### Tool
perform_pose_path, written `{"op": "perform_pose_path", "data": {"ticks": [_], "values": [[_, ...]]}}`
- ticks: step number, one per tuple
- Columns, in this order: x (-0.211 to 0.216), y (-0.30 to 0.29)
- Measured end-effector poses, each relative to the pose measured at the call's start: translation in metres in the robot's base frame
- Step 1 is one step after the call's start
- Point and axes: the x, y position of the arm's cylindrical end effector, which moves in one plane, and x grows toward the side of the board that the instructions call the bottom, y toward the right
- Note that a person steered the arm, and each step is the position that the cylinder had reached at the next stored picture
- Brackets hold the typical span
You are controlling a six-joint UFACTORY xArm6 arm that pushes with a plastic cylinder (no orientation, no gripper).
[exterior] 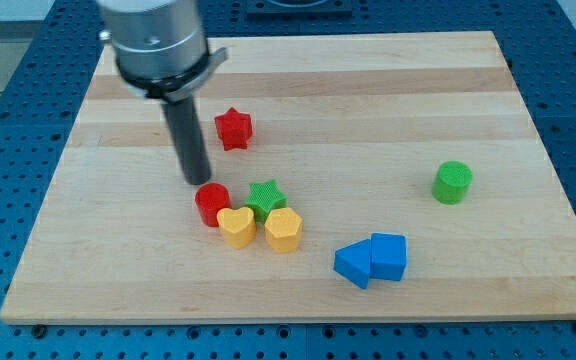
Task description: Place the red star to the left of the red circle
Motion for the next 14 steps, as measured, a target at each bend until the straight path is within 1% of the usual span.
{"op": "perform_pose_path", "data": {"ticks": [1, 2, 3, 4, 5, 6, 9, 10, 11, 12, 13, 14], "values": [[0.024, -0.009], [0.036, 0.009], [0.035, 0.034], [0.014, 0.028], [-0.026, 0.019], [-0.063, 0.026], [-0.066, 0.027], [-0.068, 0.041], [-0.068, 0.068], [-0.058, 0.077], [-0.058, 0.131], [-0.089, 0.169]]}}
